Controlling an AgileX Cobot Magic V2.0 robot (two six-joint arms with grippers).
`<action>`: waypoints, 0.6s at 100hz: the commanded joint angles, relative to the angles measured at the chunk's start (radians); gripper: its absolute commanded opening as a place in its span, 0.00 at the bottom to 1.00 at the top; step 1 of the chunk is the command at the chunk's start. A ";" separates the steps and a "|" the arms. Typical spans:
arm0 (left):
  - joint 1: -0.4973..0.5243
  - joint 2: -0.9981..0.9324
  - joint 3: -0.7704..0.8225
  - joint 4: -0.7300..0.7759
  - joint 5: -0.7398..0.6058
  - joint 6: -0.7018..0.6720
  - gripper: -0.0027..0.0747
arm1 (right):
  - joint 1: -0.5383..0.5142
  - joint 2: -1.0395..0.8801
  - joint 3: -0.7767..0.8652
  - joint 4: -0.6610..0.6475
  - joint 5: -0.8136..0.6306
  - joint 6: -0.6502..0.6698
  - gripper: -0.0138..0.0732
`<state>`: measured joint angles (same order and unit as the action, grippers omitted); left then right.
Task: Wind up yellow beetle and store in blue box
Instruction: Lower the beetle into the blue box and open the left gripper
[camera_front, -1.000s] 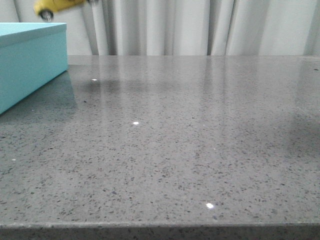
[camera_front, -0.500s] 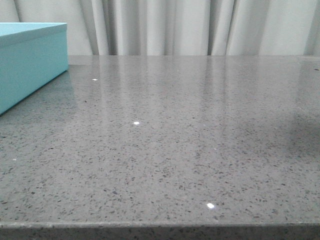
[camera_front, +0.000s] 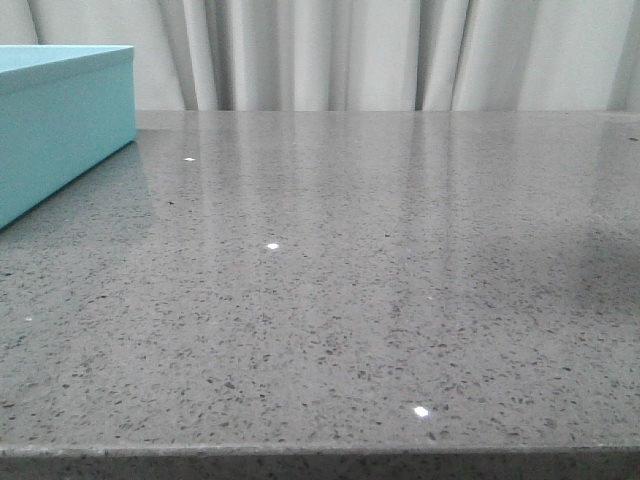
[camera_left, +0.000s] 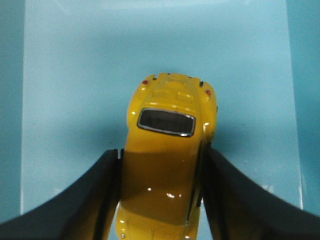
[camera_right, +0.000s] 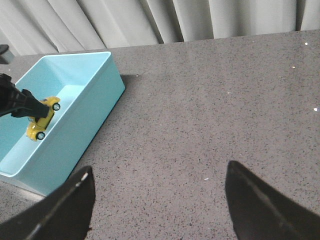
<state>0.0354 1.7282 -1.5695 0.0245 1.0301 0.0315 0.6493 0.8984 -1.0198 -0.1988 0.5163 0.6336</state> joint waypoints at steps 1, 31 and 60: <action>0.005 -0.024 -0.024 -0.005 -0.039 -0.011 0.28 | 0.002 -0.016 -0.026 -0.009 -0.082 -0.010 0.78; 0.005 -0.014 -0.024 -0.007 -0.045 -0.011 0.38 | 0.002 -0.016 -0.026 -0.008 -0.082 -0.010 0.78; 0.005 -0.014 -0.024 -0.011 -0.047 -0.011 0.58 | 0.002 -0.016 -0.026 0.003 -0.081 -0.010 0.78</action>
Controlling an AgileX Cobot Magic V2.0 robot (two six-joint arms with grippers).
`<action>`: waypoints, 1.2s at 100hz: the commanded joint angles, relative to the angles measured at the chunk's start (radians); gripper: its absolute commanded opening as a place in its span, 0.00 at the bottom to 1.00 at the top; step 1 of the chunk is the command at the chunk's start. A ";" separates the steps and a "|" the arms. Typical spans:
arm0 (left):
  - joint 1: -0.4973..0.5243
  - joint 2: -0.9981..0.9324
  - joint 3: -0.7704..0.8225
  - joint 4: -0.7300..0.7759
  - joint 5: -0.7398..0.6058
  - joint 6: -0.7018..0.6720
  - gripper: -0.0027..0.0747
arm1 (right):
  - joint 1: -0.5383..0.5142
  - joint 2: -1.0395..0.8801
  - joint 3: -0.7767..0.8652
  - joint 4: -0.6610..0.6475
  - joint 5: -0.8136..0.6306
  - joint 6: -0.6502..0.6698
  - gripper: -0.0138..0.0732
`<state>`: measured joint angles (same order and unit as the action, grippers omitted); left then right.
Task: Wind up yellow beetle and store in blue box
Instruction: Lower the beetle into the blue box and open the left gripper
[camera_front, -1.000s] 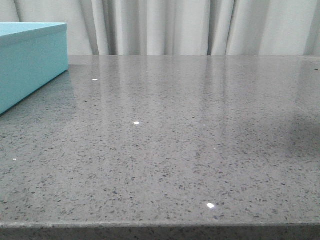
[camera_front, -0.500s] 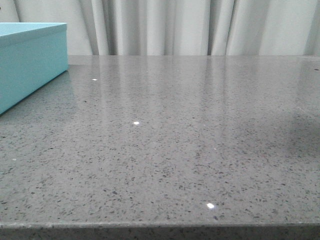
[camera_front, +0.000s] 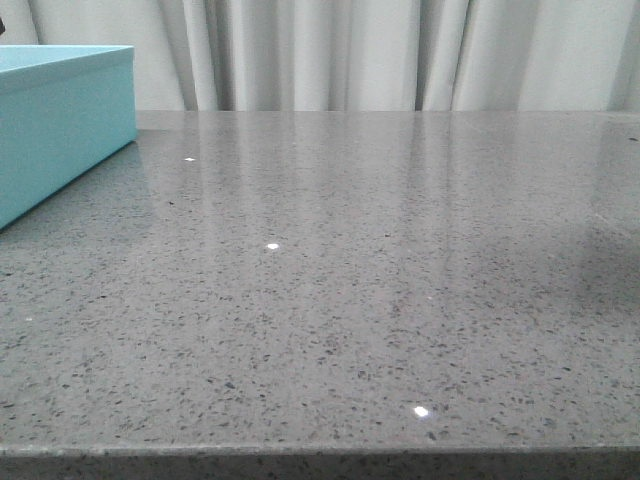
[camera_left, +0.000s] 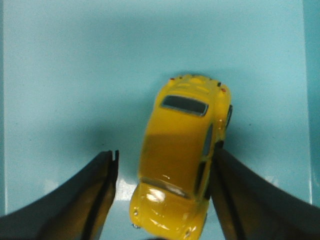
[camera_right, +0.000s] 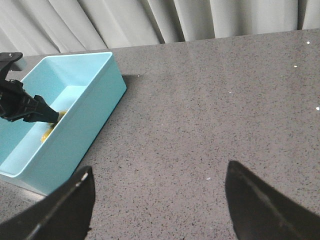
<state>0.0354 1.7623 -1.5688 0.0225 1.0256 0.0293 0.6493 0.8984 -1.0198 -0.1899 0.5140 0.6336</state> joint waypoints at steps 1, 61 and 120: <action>0.005 -0.048 -0.025 -0.009 -0.043 -0.009 0.58 | 0.002 -0.016 -0.026 -0.006 -0.079 -0.010 0.78; 0.005 -0.272 0.007 -0.080 -0.159 0.074 0.57 | 0.002 -0.035 -0.026 -0.199 0.021 -0.010 0.78; 0.005 -0.715 0.478 -0.118 -0.399 0.075 0.07 | 0.002 -0.279 0.215 -0.376 0.062 -0.010 0.09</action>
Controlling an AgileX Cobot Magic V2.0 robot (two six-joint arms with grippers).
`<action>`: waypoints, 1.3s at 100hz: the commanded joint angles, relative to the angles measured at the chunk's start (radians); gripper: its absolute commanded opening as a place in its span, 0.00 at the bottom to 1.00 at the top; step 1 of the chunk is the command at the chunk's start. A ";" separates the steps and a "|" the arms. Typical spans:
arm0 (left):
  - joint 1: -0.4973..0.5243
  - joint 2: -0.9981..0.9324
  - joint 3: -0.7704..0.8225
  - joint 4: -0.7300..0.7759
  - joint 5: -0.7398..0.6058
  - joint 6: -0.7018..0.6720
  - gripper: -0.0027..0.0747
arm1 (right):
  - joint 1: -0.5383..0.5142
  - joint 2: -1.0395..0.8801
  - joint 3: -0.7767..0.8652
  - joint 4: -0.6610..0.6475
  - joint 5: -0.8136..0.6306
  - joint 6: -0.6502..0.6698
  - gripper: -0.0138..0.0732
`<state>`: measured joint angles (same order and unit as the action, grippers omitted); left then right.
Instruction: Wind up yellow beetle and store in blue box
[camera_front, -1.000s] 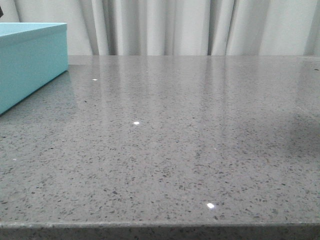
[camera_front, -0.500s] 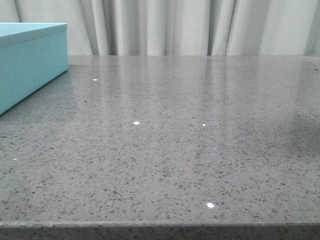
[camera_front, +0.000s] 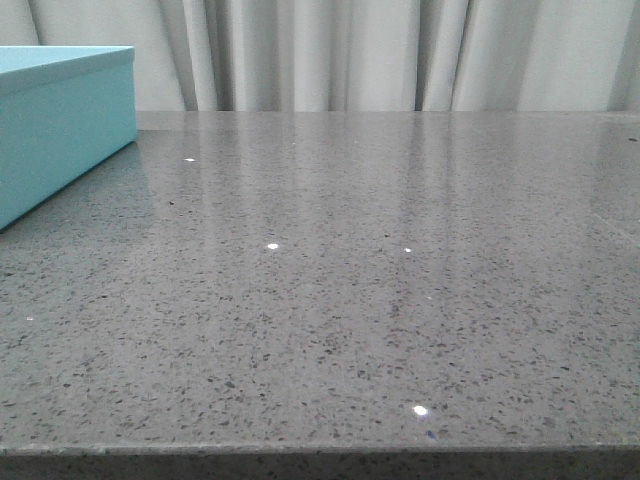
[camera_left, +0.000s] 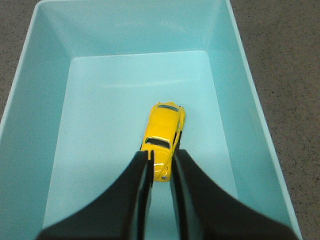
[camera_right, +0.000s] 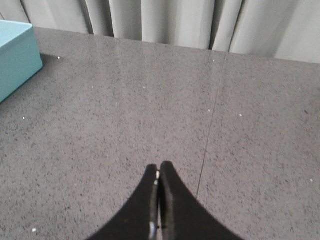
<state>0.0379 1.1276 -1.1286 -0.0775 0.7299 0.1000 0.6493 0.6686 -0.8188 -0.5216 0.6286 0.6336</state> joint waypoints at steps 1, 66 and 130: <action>0.000 -0.086 0.044 -0.018 -0.112 0.004 0.06 | 0.002 -0.059 0.017 -0.045 -0.054 -0.010 0.09; -0.035 -0.594 0.534 -0.075 -0.298 0.007 0.01 | 0.002 -0.449 0.258 -0.084 -0.104 -0.010 0.09; -0.035 -0.915 0.712 -0.077 -0.292 0.007 0.01 | 0.002 -0.612 0.335 -0.097 -0.089 -0.010 0.09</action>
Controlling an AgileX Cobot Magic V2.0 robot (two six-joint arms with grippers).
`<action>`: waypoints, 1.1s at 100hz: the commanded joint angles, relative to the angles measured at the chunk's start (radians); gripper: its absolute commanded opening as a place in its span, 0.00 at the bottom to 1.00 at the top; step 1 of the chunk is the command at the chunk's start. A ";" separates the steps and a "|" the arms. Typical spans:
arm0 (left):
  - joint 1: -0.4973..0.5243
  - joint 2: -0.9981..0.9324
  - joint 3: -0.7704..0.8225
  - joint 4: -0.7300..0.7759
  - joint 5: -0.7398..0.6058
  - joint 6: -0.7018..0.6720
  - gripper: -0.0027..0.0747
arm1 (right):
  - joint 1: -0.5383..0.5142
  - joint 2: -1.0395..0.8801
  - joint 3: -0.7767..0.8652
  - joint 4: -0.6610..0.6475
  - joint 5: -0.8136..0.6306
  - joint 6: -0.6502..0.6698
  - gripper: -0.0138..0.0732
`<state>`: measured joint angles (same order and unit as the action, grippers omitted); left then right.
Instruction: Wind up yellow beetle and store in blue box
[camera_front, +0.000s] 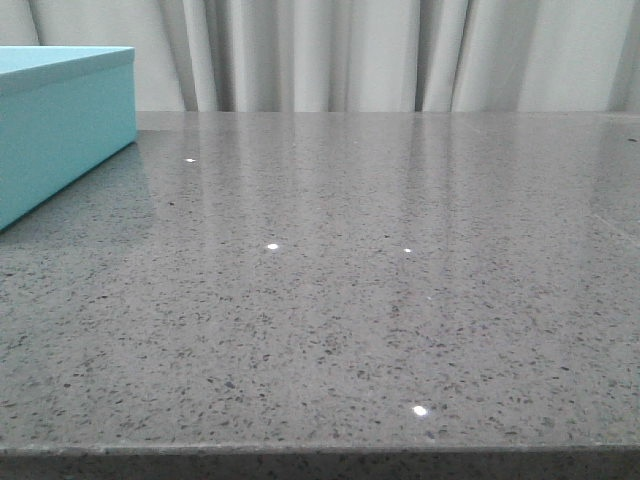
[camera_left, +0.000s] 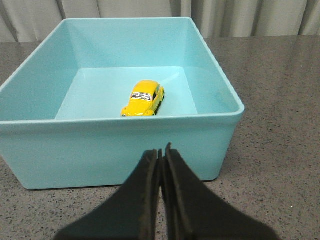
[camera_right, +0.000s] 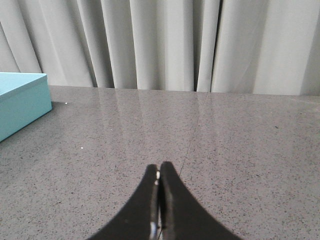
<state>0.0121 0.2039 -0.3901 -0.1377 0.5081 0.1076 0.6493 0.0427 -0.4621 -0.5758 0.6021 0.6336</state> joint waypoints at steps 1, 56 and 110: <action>-0.009 0.009 -0.026 -0.017 -0.070 -0.001 0.01 | 0.002 0.014 -0.022 -0.043 -0.063 -0.010 0.09; -0.009 0.009 -0.026 -0.017 -0.070 -0.001 0.01 | 0.002 0.014 -0.022 -0.043 -0.063 -0.010 0.09; -0.009 -0.016 0.099 -0.021 -0.151 -0.001 0.01 | 0.002 0.014 -0.022 -0.043 -0.063 -0.010 0.09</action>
<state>0.0121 0.1963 -0.3099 -0.1394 0.4778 0.1076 0.6493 0.0427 -0.4621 -0.5765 0.6021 0.6336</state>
